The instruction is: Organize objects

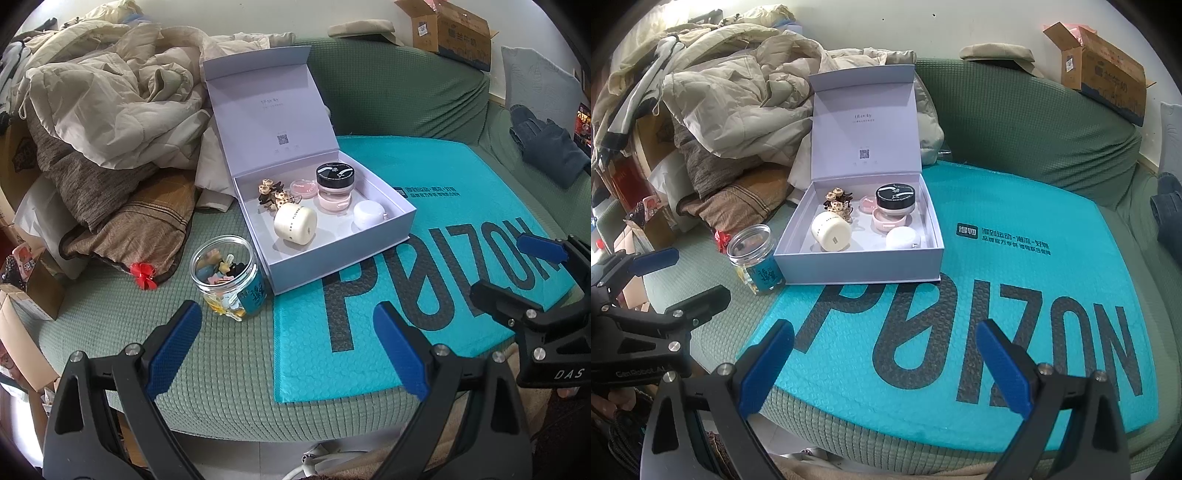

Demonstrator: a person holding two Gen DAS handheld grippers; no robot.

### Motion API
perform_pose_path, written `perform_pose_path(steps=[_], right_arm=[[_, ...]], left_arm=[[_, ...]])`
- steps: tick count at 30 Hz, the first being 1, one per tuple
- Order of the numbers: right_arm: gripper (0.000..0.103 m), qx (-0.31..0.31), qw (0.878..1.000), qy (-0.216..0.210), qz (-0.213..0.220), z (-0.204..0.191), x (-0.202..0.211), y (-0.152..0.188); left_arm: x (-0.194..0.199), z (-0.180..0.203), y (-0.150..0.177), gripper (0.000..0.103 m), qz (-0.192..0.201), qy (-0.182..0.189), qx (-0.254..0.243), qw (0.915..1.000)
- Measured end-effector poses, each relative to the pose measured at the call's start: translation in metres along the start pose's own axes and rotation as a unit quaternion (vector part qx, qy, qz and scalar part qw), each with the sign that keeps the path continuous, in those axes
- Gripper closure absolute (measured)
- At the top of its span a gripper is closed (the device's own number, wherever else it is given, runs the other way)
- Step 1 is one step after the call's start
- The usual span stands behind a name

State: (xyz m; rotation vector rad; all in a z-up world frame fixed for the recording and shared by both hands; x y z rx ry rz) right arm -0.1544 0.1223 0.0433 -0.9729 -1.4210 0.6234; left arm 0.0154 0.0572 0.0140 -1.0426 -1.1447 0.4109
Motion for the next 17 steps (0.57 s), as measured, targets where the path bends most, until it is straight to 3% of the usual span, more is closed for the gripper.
perform_pose_path(steps=[17], right_arm=[[0.003,-0.006,1.0,0.006,-0.009,0.0068,-0.0047,0.003]], left_arm=[[-0.0078,0.002,0.0025,0.009,-0.011,0.013,-0.004,0.9998]])
Point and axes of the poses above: each gripper's, at about its wrist camera, not at the fingertips, and x roughly against the way its jaws point, z to its right, y to its underside, the point moved 1 cm from there along -x, roughly the way its jaws point, and after that the axes turned 13 degrees about z, right-handed, at the moved point
